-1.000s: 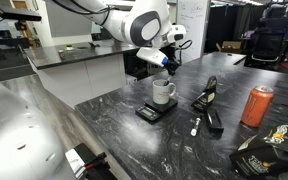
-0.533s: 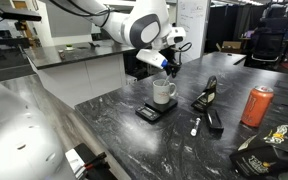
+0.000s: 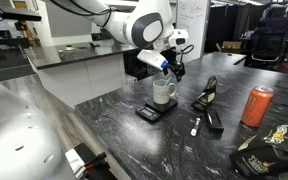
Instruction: Pick up the marker on the left and put it in the white mug
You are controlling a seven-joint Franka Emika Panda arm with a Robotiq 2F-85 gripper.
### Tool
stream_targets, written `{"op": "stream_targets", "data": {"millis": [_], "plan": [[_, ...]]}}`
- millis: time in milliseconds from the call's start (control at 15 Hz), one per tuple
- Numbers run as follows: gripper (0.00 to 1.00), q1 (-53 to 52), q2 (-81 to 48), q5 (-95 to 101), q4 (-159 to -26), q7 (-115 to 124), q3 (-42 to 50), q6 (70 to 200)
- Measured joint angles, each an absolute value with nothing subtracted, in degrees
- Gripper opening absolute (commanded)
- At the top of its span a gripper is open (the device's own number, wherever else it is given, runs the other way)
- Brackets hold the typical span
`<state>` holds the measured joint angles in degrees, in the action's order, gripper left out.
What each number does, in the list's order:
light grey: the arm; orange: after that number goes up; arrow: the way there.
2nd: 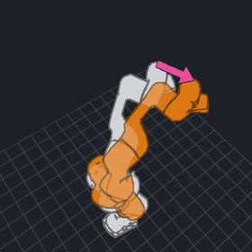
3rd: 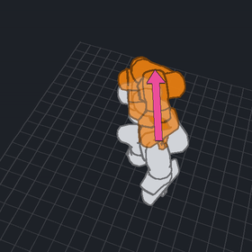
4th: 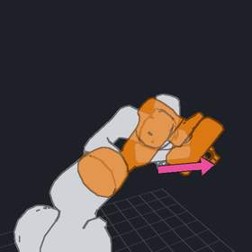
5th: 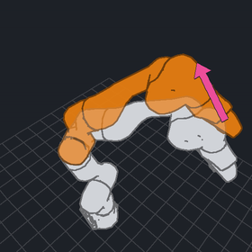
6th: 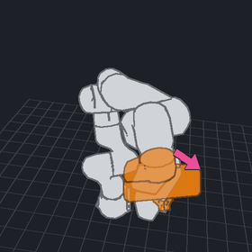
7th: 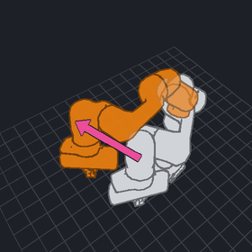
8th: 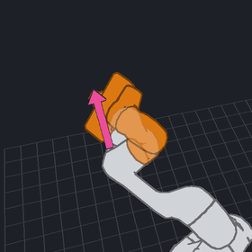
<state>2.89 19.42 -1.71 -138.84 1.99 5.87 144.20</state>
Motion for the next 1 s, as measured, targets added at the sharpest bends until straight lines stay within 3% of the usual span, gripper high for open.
{"op": "stream_targets", "data": {"millis": [1000], "plan": [[1.00, 11.1, 20.2, 0.6, -129.7, 10.1, 11.2, 103.3]]}}
